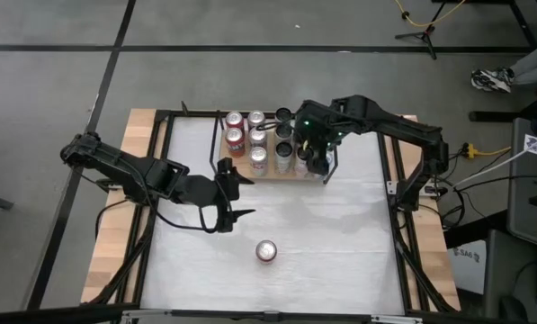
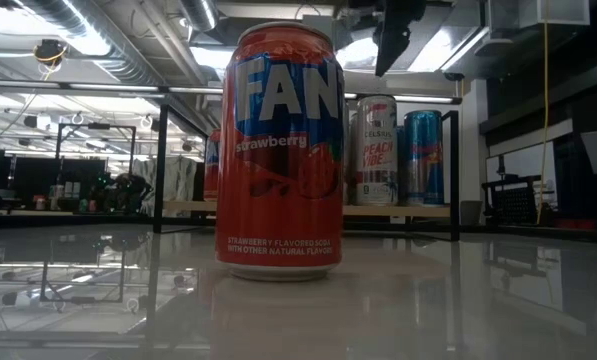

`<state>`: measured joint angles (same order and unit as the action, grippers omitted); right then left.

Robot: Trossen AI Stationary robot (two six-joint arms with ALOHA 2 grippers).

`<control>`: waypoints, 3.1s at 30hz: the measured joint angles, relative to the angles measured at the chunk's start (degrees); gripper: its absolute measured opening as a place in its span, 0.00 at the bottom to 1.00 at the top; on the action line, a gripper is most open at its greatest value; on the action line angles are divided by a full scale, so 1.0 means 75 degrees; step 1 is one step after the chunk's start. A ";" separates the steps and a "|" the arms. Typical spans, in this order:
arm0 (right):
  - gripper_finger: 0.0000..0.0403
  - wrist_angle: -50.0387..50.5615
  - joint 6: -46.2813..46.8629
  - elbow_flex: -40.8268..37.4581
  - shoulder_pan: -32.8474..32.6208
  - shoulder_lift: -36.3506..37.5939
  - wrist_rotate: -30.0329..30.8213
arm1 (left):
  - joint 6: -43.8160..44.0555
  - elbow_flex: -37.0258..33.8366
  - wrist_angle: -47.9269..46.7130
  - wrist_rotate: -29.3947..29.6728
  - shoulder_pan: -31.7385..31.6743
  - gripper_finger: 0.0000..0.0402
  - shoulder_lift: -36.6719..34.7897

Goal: Place canned beverage on shelf
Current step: Put the red soda can onto the shelf aligned with the other red soda cans

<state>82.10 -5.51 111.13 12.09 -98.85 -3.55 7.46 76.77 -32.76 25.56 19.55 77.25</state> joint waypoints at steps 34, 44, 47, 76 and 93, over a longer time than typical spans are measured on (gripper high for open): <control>0.94 0.0044 0.0935 -0.0012 -0.3033 0.0029 0.0273 | 0.4610 0.0003 0.1977 0.1145 0.1603 0.83 0.2568; 0.94 -0.0577 0.1080 -0.0015 -0.3062 0.0029 0.0274 | 0.5193 0.0003 0.1913 0.1329 0.1661 0.83 0.3224; 0.94 -0.0595 0.1080 -0.0015 -0.3062 0.0029 0.0274 | 0.5193 0.0003 0.1913 0.1392 0.1666 0.83 0.3430; 0.94 -0.0599 0.1078 -0.0015 -0.3062 0.0029 0.0275 | 0.5587 0.0003 0.1776 0.2961 0.2331 0.83 0.4237; 0.94 -0.0605 0.1078 -0.0015 -0.3062 0.0029 0.0274 | 0.5619 0.0006 0.1891 0.2905 0.2204 0.83 0.4663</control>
<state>77.56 2.57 111.02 -10.87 -98.63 -1.50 49.60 76.82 -18.58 47.35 36.08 112.23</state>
